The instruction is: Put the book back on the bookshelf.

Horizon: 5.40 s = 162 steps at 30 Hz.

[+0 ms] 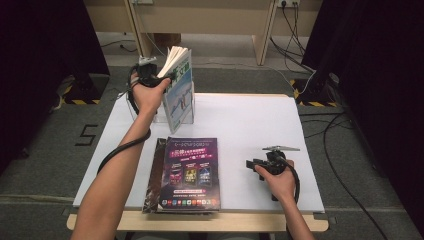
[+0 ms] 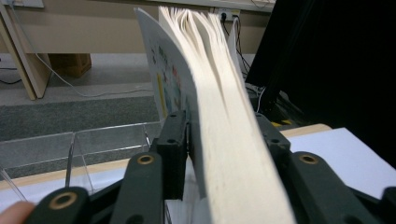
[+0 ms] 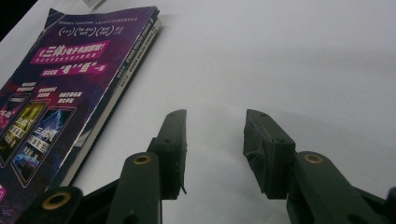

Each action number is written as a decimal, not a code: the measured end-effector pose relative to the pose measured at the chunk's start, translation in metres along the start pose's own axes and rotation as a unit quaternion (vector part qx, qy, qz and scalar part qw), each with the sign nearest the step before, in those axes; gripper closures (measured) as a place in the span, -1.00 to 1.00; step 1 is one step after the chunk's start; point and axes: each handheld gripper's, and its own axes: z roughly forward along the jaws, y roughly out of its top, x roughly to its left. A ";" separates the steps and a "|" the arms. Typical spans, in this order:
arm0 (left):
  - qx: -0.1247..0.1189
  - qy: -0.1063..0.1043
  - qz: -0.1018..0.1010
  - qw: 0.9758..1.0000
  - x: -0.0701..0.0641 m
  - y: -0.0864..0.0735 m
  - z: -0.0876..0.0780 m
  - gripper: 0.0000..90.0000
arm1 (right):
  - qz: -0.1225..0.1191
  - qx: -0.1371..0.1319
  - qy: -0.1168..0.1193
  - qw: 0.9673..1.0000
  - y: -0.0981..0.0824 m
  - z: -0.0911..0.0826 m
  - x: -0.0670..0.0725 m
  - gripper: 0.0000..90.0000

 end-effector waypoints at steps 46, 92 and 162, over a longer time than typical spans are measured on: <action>0.065 0.011 0.034 0.997 -0.007 -0.001 0.019 0.64 | 0.006 0.006 0.007 1.000 0.000 0.002 0.000 0.31; -0.040 0.112 0.047 0.992 -0.016 -0.025 0.018 0.61 | -0.006 0.002 0.006 1.000 0.000 0.001 0.000 0.32; -0.007 0.030 -0.016 0.999 0.007 -0.061 -0.033 -0.13 | -0.018 -0.004 -0.006 1.000 0.002 0.000 0.009 0.28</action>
